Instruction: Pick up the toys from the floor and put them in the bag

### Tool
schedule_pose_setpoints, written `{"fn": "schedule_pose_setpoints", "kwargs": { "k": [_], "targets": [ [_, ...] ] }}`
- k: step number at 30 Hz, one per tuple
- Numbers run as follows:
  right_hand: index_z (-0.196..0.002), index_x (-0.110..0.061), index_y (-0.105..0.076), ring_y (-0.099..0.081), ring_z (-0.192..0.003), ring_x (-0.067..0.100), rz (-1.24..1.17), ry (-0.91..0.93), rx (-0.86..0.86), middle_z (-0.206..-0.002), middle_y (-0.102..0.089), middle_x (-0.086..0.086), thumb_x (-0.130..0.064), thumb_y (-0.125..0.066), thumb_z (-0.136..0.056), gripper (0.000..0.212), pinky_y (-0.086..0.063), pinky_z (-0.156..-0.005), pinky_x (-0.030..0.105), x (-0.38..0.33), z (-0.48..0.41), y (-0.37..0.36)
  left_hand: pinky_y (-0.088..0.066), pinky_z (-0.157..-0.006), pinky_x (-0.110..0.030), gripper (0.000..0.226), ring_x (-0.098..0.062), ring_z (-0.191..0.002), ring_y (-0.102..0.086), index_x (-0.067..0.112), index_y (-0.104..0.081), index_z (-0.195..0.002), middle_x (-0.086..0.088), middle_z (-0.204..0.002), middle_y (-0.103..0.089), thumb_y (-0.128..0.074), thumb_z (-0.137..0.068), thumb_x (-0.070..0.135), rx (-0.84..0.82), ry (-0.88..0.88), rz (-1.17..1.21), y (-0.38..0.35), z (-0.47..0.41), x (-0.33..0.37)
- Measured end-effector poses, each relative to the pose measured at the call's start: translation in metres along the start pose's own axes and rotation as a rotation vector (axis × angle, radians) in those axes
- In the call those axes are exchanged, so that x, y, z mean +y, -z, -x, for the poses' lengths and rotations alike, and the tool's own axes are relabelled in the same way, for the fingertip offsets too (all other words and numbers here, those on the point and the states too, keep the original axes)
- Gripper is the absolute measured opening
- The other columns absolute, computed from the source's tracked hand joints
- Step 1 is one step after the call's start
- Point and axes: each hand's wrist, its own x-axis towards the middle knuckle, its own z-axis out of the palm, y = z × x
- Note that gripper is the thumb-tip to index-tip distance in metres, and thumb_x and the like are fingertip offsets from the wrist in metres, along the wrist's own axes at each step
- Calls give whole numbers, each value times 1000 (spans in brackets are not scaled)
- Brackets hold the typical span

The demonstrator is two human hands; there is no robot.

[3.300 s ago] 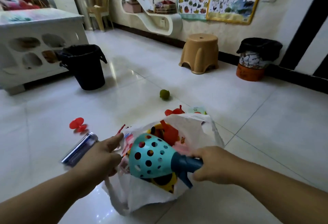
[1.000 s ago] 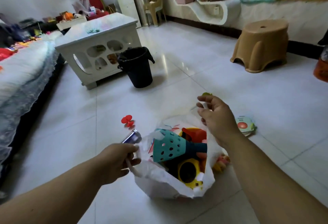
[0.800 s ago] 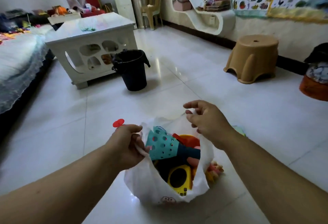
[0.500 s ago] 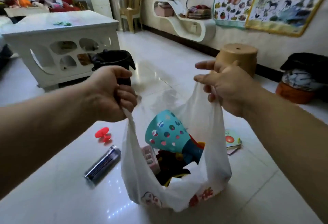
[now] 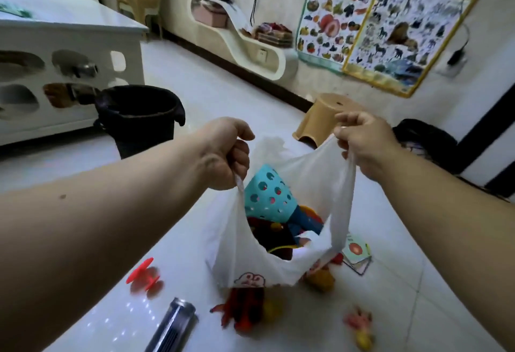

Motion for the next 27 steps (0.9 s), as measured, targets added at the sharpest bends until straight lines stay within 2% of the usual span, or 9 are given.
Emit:
{"fn": "schedule_pose_setpoints", "kwargs": {
  "k": [5,11,13,14,15,17,21,24,27],
  "targets": [
    [-109,-10,-62,-49,-68,10,84,-51,39,-79,-55,1,3,-52,-90,25,-44,-63,21,21,-24,-57,-15,-33,-15,28,-9,-32,-19,25,-30,-61,7,-40,-22,-45,-78,9,47,-46,-90,65,-53,4],
    [-104,-16,-63,-55,-96,13,19,-110,19,-108,-58,4,4,-52,-90,26,-42,-73,19,69,-51,-100,-19,-35,-19,30,-9,-35,-21,21,-32,-58,5,-44,-24,-46,-81,9,135,-92,-57,100,-107,-21],
    [-103,-16,-62,-56,-90,8,-9,-109,11,-106,-58,2,3,-53,-90,26,-42,-68,16,82,-58,-102,-19,-39,-21,18,-9,-39,-20,18,-50,-70,5,-46,-24,-45,-83,8,133,-142,-42,101,-115,-29],
    [-104,-16,-62,-56,-89,8,5,-107,-3,-107,-58,2,2,-53,-90,25,-43,-70,16,86,-59,-101,-20,-40,-22,21,-9,-40,-21,19,-60,-89,5,-47,-24,-44,-83,6,142,-165,-33,103,-118,-32],
    [-106,-17,-62,-56,-92,11,41,-106,-20,-109,-59,2,0,-53,-91,25,-43,-75,19,91,-59,-99,-21,-39,-22,36,-9,-40,-22,23,-61,-110,5,-47,-24,-43,-84,5,161,-181,-27,107,-123,-36],
    [-110,-20,-62,-56,-101,16,142,-111,-61,-114,-59,0,-4,-53,-93,25,-43,-79,25,99,-58,-97,-22,-37,-20,53,-8,-39,-23,26,-55,-129,6,-45,-26,-41,-83,4,194,-207,-45,116,-128,-44],
    [-124,-25,-55,-52,-99,15,348,-40,-162,-123,-57,0,-14,-55,-94,32,-43,-65,21,111,-47,-93,-24,-36,-22,57,-8,-42,-25,25,-51,-134,7,-43,-29,-38,-84,2,242,-236,-151,129,-123,-50],
    [-131,-30,-51,-51,-95,18,746,114,-92,-124,-48,5,-25,-59,-90,42,-51,-74,28,112,-32,-94,-23,-42,-24,55,-10,-47,-25,25,-52,-133,7,-44,-32,-38,-85,1,249,-258,-193,133,-115,-49],
    [-128,-31,-54,-44,-109,24,941,363,-9,-124,-44,8,-29,-62,-87,42,-49,-87,35,108,-12,-105,-29,-46,-25,54,-12,-52,-31,23,-49,-136,0,-59,-38,-43,-86,2,212,-292,-257,133,-106,-47]
  ]
}}
